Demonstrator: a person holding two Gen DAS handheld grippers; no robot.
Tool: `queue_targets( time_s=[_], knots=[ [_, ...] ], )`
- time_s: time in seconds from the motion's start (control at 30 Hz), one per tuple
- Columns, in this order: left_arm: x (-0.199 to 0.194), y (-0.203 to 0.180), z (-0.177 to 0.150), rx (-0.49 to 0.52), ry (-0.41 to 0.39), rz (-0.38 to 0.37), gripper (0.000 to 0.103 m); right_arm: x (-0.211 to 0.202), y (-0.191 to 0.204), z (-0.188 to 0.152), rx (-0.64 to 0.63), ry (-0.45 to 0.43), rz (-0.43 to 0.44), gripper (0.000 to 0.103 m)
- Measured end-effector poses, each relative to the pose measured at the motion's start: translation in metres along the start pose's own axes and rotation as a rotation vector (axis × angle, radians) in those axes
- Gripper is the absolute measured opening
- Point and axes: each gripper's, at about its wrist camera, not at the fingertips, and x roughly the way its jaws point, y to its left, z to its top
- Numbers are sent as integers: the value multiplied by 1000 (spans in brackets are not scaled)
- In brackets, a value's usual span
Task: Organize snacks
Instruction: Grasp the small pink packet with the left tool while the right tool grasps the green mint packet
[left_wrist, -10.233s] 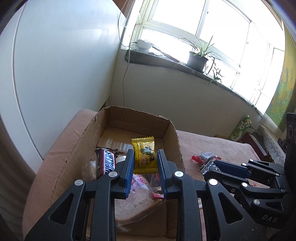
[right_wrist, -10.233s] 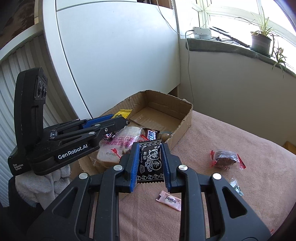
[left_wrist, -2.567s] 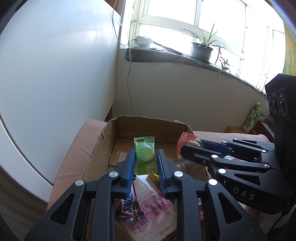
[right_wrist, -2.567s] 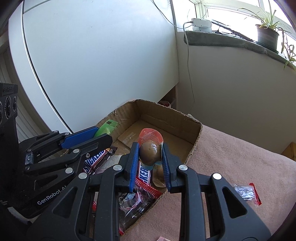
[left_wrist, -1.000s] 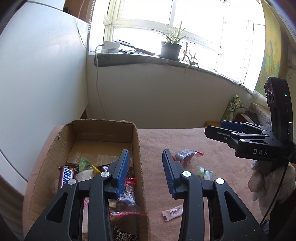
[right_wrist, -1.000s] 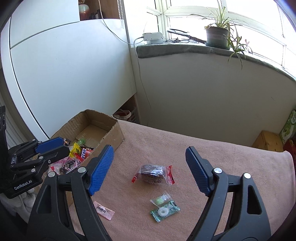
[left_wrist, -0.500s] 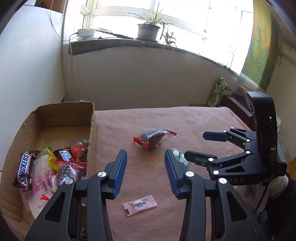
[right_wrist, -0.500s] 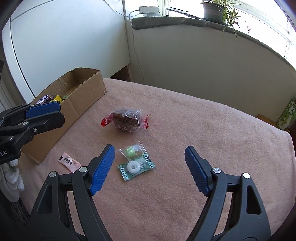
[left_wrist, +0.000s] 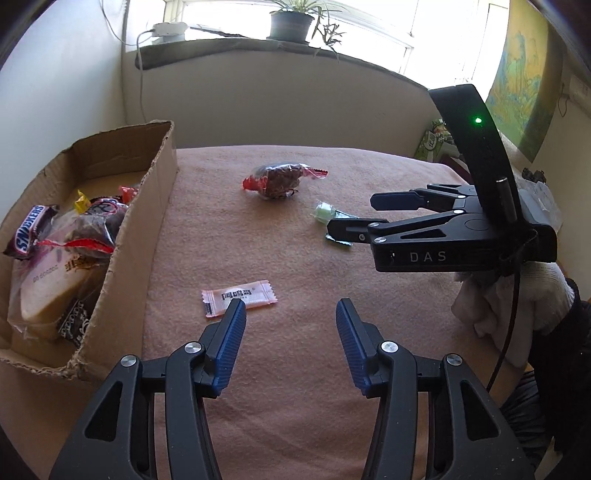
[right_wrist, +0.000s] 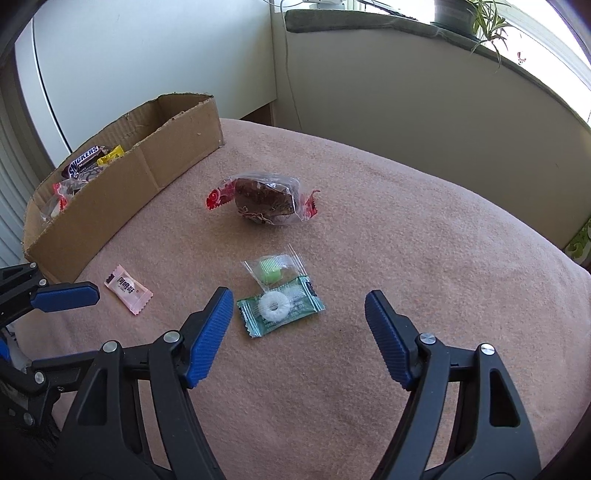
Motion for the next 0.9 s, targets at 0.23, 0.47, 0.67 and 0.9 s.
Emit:
queue_targets(
  time_s=[0.23,0.47,0.67,0.9],
  knots=[
    [13,9,-2,-46,44,-8,57,6,6,0,-26,25,11,77],
    [27,11,13,-49,50,7,59,10,8,3,-28,26,6,77],
    [42,6,27,-20,57,22,59,17,6,4,-22,43,9,66],
    [53,-2,35,36,53,52,49,20,9,4,-35,49,-11,66]
  ],
)
